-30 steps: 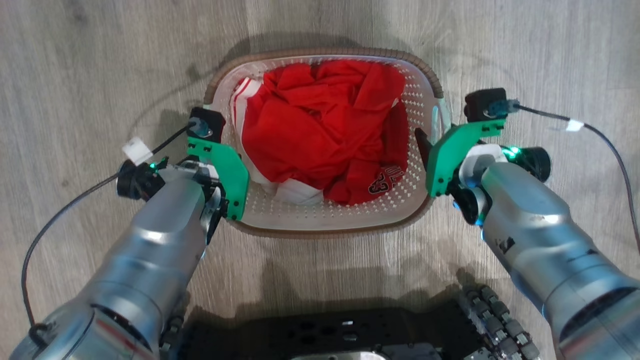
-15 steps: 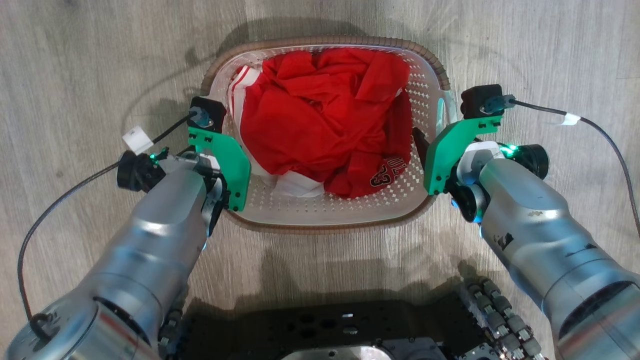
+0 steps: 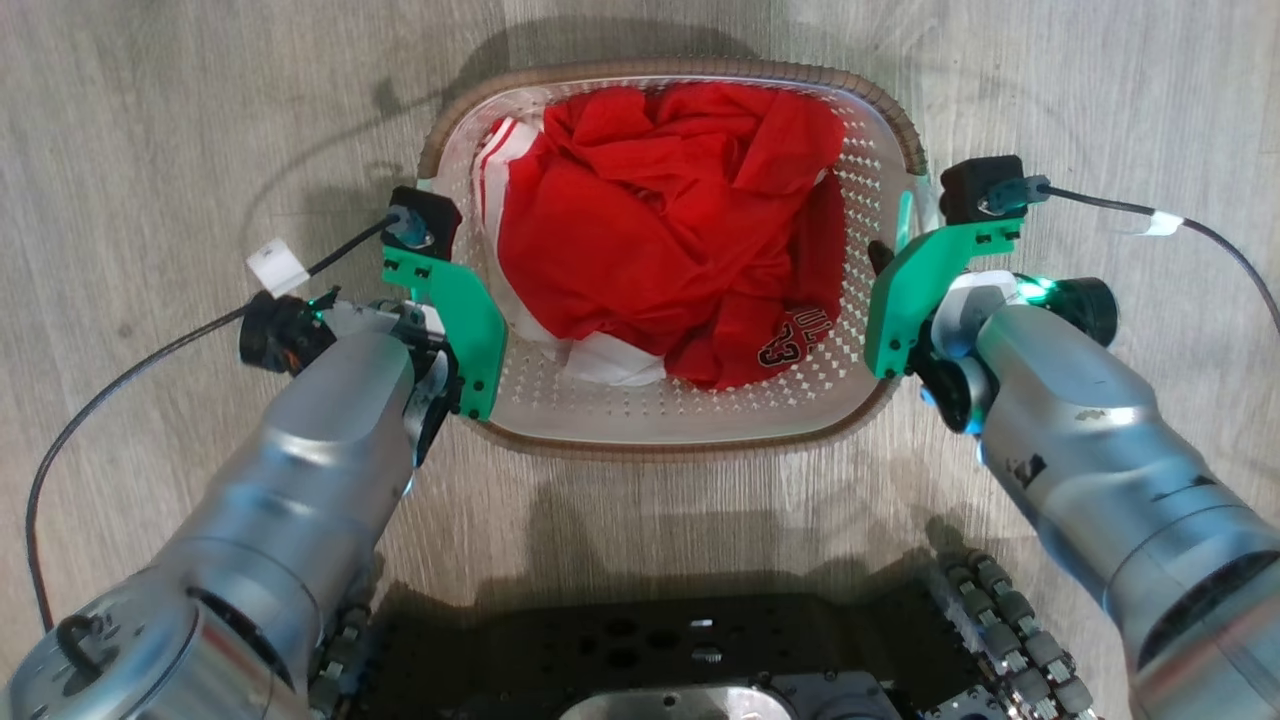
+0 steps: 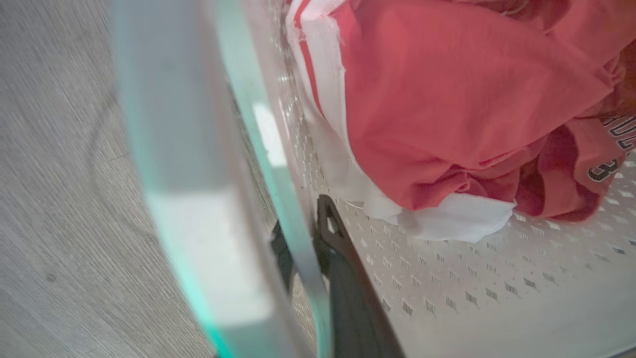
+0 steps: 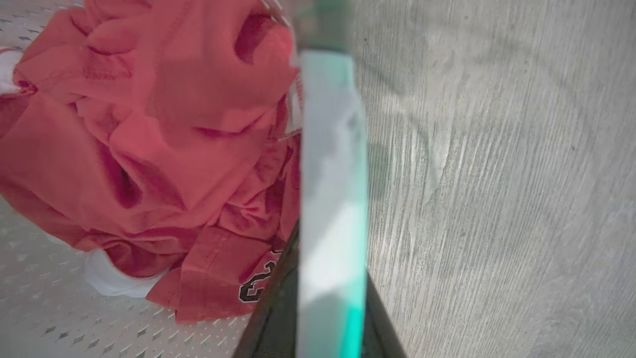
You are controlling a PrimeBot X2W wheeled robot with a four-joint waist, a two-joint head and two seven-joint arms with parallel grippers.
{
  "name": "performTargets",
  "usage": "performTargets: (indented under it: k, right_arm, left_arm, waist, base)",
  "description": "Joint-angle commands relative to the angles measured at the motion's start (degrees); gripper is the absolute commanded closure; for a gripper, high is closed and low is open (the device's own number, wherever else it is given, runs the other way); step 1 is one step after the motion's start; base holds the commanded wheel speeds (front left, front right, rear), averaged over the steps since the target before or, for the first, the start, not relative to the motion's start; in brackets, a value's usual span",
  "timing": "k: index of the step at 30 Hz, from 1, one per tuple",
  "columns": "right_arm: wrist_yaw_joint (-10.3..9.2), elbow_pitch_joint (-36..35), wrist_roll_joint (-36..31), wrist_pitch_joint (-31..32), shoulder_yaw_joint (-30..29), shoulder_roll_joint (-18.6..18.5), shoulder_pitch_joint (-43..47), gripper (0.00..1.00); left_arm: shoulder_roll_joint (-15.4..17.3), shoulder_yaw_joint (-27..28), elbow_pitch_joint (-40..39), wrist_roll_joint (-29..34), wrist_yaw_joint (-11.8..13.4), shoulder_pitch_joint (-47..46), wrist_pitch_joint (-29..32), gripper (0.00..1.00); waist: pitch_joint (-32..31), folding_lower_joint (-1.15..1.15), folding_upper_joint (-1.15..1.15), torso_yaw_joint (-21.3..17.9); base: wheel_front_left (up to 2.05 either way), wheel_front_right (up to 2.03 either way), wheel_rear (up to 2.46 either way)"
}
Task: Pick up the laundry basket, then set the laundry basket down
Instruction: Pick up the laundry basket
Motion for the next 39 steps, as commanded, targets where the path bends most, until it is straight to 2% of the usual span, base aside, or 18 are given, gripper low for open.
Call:
performTargets:
  k: [1, 7, 11, 19, 31, 39]
  right_arm:
    - [0.17, -0.66, 0.06, -0.38, 1.23, 1.23, 1.91, 1.0]
    - [0.17, -0.71, 1.4, 0.04, 2.82, 0.7, 2.39, 1.0]
    - [0.17, -1.08, 2.51, 1.23, 4.1, 0.33, 2.89, 1.0]
    - [0.17, -2.91, 5.02, 7.41, 7.58, 0.25, 4.32, 1.0]
    - [0.17, -2.92, 10.09, 16.05, 12.41, 0.55, 9.91, 1.0]
    - [0.17, -3.46, 13.9, 20.41, 14.47, 1.28, 14.48, 1.0]
  left_arm:
    - [0.61, -0.6, -0.57, -0.32, -0.07, 0.43, 0.15, 1.0]
    - [0.61, -2.17, -0.48, -1.81, -0.44, 0.88, 0.08, 1.0]
    - [0.61, -4.08, -0.42, -2.25, -2.04, 1.61, 1.7, 1.0]
    - [0.61, -7.04, -0.54, -3.21, -4.04, 3.43, 4.76, 1.0]
    - [0.61, -9.24, 1.51, -6.42, -7.34, 10.06, 11.39, 1.0]
    - [0.61, -10.21, 1.24, -8.18, -8.27, 14.28, 16.3, 1.0]
  waist:
    - [0.06, 0.0, 0.0, 0.18]
    - [-0.96, 0.0, 0.0, 0.45]
    - [-2.67, 0.0, 0.0, 0.39]
    - [-7.61, 0.0, 0.0, 0.49]
    - [-23.72, 0.0, 0.0, 0.52]
    - [-35.47, 0.0, 0.0, 1.69]
  base:
    - [0.0, 0.0, 0.0]
    - [0.0, 0.0, 0.0]
    - [0.0, 0.0, 0.0]
    - [0.0, 0.0, 0.0]
    - [0.0, 0.0, 0.0]
    - [0.0, 0.0, 0.0]
